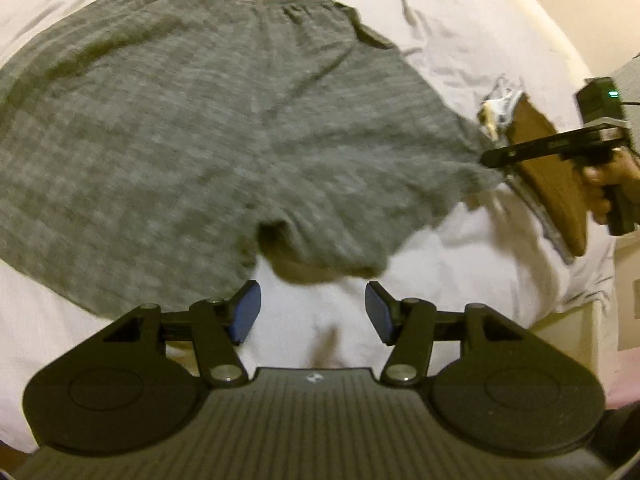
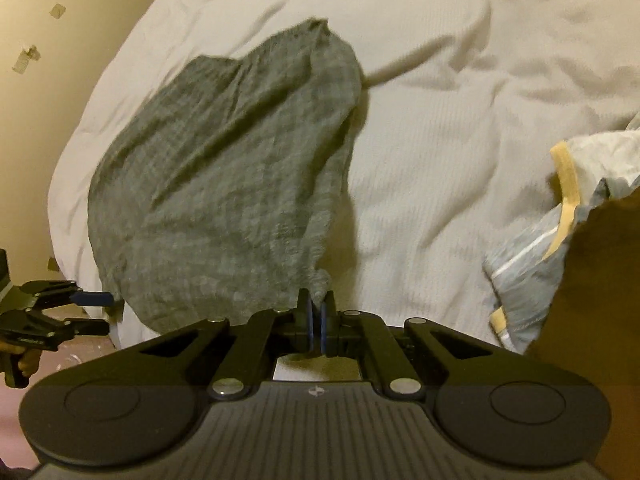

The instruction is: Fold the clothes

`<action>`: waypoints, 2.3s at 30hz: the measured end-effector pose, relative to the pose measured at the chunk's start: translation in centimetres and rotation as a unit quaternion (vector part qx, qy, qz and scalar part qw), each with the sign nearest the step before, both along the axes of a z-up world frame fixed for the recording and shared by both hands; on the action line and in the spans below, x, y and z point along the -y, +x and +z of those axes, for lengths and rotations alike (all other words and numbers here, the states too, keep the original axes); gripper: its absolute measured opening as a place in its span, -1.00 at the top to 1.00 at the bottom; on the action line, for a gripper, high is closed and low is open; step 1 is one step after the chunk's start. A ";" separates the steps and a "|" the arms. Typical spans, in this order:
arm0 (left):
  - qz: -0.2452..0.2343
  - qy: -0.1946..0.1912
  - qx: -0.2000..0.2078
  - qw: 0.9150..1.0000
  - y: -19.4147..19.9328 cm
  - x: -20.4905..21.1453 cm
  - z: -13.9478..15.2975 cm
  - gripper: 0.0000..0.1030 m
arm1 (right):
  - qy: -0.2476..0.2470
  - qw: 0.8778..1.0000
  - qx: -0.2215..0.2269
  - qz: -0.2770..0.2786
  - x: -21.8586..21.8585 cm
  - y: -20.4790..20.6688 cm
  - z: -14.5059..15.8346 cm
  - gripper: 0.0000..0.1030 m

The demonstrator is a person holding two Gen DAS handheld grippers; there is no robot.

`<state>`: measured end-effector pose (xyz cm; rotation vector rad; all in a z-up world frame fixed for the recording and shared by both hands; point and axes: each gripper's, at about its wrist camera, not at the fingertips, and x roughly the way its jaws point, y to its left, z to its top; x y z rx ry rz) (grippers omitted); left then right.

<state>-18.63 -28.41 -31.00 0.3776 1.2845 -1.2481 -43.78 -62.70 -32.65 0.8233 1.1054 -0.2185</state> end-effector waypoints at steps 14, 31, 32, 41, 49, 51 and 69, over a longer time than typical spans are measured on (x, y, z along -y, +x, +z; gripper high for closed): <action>-0.025 -0.041 -0.064 0.997 1.3 4.3 -3.0 0.49 | 0.016 1.000 -0.014 -0.001 1.0 0.2 -0.7 0.94; -0.007 0.032 -0.126 0.991 3.1 3.8 -3.3 0.75 | 0.032 0.996 -0.077 0.030 1.1 1.0 -0.5 0.98; -0.004 0.033 -0.124 0.992 2.9 3.7 -3.5 0.73 | 0.028 0.996 -0.082 0.032 0.7 1.2 -0.8 0.98; -0.007 0.017 -0.124 0.992 1.3 1.8 -3.0 0.86 | 0.037 0.997 -0.072 -0.007 0.7 0.4 -1.7 0.87; 0.060 -0.020 -0.125 0.990 2.7 1.5 -2.5 0.70 | 0.045 0.996 -0.069 -0.023 0.8 0.1 -2.1 0.81; 0.032 -0.014 -0.145 0.989 2.1 2.1 -2.0 0.79 | 0.037 0.996 -0.073 -0.019 0.7 0.3 -1.8 0.83; -0.028 -0.020 -0.093 0.995 1.5 2.9 -3.5 0.75 | 0.021 0.997 -0.069 -0.024 -0.2 0.0 -2.1 0.82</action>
